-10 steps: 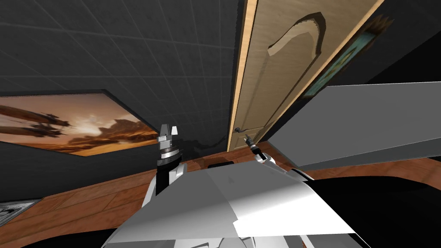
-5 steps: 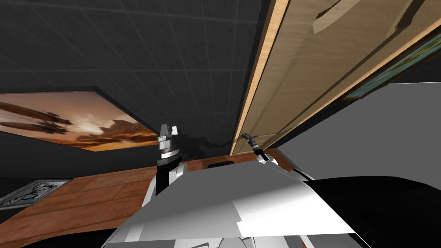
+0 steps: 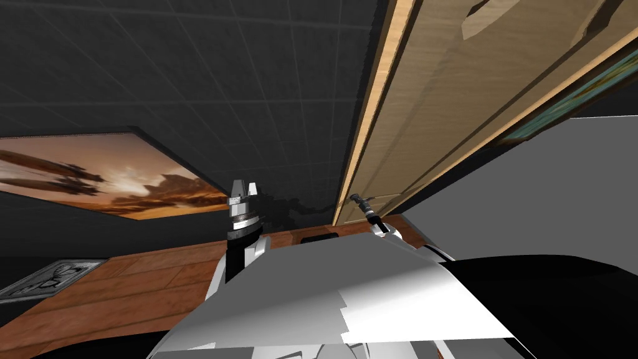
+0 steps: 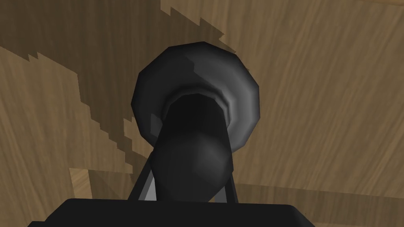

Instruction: Pull the door open

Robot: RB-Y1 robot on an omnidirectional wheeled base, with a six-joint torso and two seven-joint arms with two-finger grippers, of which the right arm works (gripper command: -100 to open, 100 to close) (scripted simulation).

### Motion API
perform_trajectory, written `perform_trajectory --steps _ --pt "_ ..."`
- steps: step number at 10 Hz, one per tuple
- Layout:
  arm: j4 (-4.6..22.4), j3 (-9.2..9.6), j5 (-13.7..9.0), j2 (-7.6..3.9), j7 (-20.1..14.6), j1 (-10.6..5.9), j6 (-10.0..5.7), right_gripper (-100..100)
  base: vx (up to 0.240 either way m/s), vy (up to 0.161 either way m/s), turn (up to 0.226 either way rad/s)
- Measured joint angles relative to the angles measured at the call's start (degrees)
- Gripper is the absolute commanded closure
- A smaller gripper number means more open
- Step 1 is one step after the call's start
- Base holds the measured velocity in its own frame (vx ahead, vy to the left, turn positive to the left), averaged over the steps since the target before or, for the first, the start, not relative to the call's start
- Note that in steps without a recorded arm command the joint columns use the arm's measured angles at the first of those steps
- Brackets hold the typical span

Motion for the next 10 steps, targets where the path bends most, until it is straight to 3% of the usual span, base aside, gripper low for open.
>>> perform_trajectory --steps 2,4,6,10 --pt "0.0 0.04 0.0 0.02 0.0 0.07 0.02 100 -0.046 -0.032 0.072" --pt "-0.4 0.60 -0.1 -0.91 -0.6 0.90 -0.96 100 -0.164 -0.056 0.121" --pt "0.5 1.62 -0.1 -2.01 -1.6 1.41 -2.89 100 -0.212 -0.073 0.143" --pt "0.7 4.21 0.0 -4.24 -3.6 3.98 -6.71 100 -0.216 -0.100 0.152"
